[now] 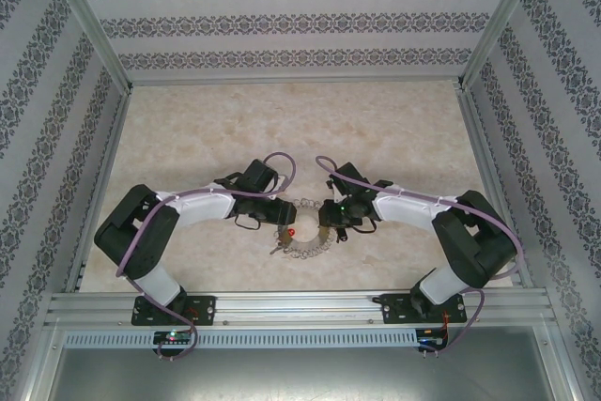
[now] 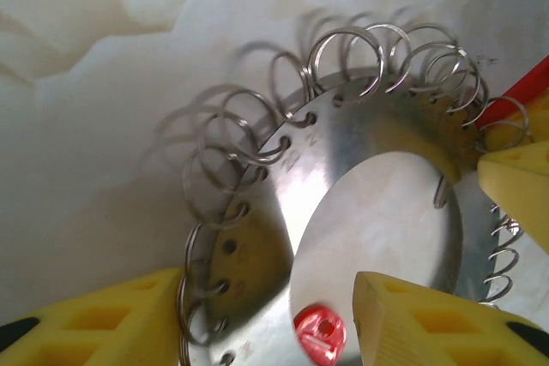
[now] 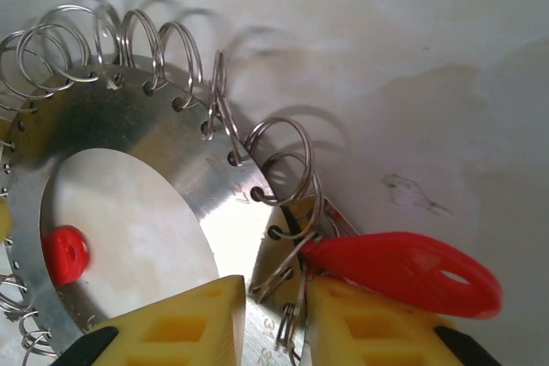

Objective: Put the keys on the keyring

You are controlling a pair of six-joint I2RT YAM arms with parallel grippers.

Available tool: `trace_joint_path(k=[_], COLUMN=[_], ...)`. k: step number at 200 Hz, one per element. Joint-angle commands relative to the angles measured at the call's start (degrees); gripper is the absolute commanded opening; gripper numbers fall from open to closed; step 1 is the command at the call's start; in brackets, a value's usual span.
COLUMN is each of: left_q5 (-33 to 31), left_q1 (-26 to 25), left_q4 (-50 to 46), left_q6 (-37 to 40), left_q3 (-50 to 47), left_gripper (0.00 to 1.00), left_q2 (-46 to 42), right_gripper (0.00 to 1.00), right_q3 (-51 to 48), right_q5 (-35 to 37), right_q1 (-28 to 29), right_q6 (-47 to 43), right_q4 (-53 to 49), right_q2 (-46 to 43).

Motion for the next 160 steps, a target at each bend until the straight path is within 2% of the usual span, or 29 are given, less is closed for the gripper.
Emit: trace_joint_path(k=[1,67,111,147,160], left_q5=[1.2,-0.1,0.1,-0.5,-2.1], left_q1=[0.6,1.8,4.4,6.5,7.1], left_q4=[0.4,0.4,-0.7,-2.0,-3.1], left_q6=[-1.0,-0.7,1.0,2.3,3.0], left_q3=[2.0,4.8,8.4,12.4,13.8], left_gripper=[0.53,0.53,0.49,0.49,0.49], left_q2=[1.0,1.9,2.3,3.8,4.5], right_gripper=[0.25,0.23,0.23,0.24,0.24], right_q3=[0.0,0.6,2.1,3.1,2.8], right_q5=[-2.2,-4.5,-5.7,-3.6,0.8], right_q1=[1.0,0.9,0.2,-0.6,-0.8], right_q6=[2.8,6.6,7.5,8.4,8.8], right_q4=[2.8,9.3,11.8,12.2,11.0], right_q2=[1.1,1.3,1.6,1.2,0.0])
